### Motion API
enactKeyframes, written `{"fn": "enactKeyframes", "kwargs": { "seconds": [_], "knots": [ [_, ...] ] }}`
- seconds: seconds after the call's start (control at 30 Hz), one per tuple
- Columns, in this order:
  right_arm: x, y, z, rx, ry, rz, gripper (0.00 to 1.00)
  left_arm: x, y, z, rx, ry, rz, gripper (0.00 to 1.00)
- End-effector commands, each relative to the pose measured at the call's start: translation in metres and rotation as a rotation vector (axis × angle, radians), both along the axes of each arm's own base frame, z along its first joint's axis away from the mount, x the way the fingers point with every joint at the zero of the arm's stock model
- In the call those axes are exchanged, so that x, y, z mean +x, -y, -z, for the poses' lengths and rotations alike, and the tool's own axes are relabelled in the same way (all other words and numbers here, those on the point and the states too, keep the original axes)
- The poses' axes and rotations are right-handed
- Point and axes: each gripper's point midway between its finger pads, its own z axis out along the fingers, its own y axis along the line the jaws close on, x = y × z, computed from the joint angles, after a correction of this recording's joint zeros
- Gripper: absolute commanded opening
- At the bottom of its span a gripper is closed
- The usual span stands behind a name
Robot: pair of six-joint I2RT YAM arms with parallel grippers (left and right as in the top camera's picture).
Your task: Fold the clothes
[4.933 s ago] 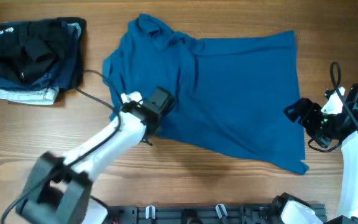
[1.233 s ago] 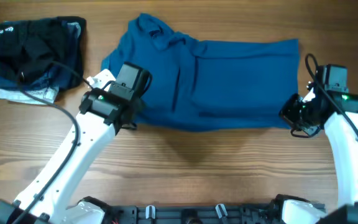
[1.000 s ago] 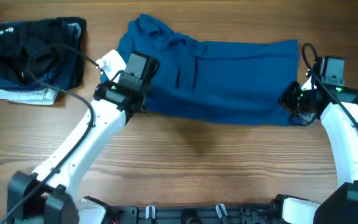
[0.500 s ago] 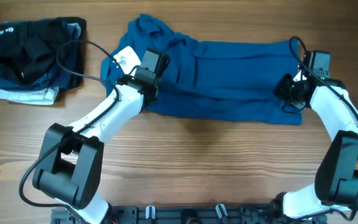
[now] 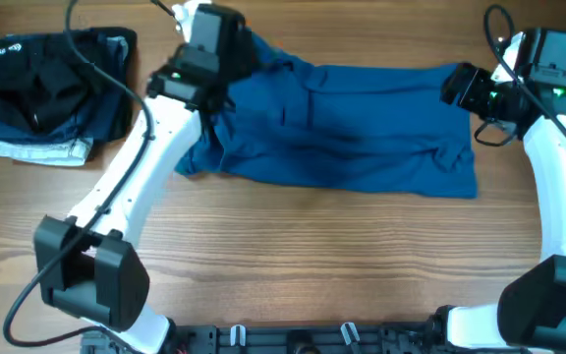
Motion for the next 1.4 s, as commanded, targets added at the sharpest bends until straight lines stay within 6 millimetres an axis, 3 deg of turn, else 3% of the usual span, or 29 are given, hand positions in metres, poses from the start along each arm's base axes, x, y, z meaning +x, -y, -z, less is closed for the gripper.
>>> {"fn": "enactKeyframes", "kwargs": {
  "seconds": [0.0,0.07,0.17,0.27,0.37,0.53,0.6,0.7,0.83,0.9,1.0,1.07,1.17,1.27,1.37],
  "knots": [
    [0.019,-0.003,0.005,-0.018,0.033,-0.057,0.99,0.021,0.002,-0.008,0.047,0.068,0.088,1.0],
    [0.022,-0.003,0.012,-0.016,0.025,-0.059,0.99,0.042,0.011,0.023,0.083,0.064,0.129,0.99],
    [0.016,-0.005,0.018,-0.009,-0.007,-0.06,0.99,0.072,0.022,0.088,0.113,0.05,0.163,1.0],
    [0.01,-0.006,0.022,-0.003,-0.036,-0.06,0.99,0.091,0.025,0.127,0.114,0.069,0.152,0.99],
    [0.006,-0.007,0.025,0.001,-0.06,-0.059,0.99,0.109,0.019,0.144,0.114,0.128,0.117,1.0],
    [0.004,-0.007,0.026,0.005,-0.067,-0.058,0.99,0.126,0.0,0.195,0.029,0.111,0.032,0.99],
    [0.004,-0.007,0.026,0.005,-0.066,-0.057,0.99,0.143,0.002,0.199,-0.002,0.09,0.059,0.99],
    [0.004,-0.007,0.026,0.006,-0.068,-0.057,0.99,0.163,0.005,0.186,0.004,0.051,0.06,0.96],
    [0.003,-0.008,0.026,0.022,-0.071,-0.036,0.99,0.155,0.012,0.138,-0.004,-0.087,0.099,0.89],
    [0.004,-0.008,0.026,0.034,-0.069,-0.022,0.99,0.147,0.017,0.129,-0.02,-0.137,0.127,0.84],
    [0.004,-0.01,0.026,0.035,-0.071,-0.024,0.99,0.13,0.015,0.144,-0.013,-0.226,0.135,0.69],
    [0.004,-0.01,0.026,0.035,-0.072,-0.025,0.99,0.128,0.011,0.147,-0.002,-0.243,0.129,0.66],
    [0.004,-0.011,0.026,0.036,-0.073,-0.025,0.99,0.134,0.011,0.154,0.003,-0.227,0.122,0.66],
    [0.003,-0.011,0.026,0.036,-0.075,-0.026,0.99,0.144,0.013,0.185,0.002,-0.219,0.122,0.63],
    [0.003,-0.011,0.026,0.036,-0.075,-0.026,0.99,0.151,0.014,0.193,0.001,-0.192,0.119,0.48]
  ]
}}
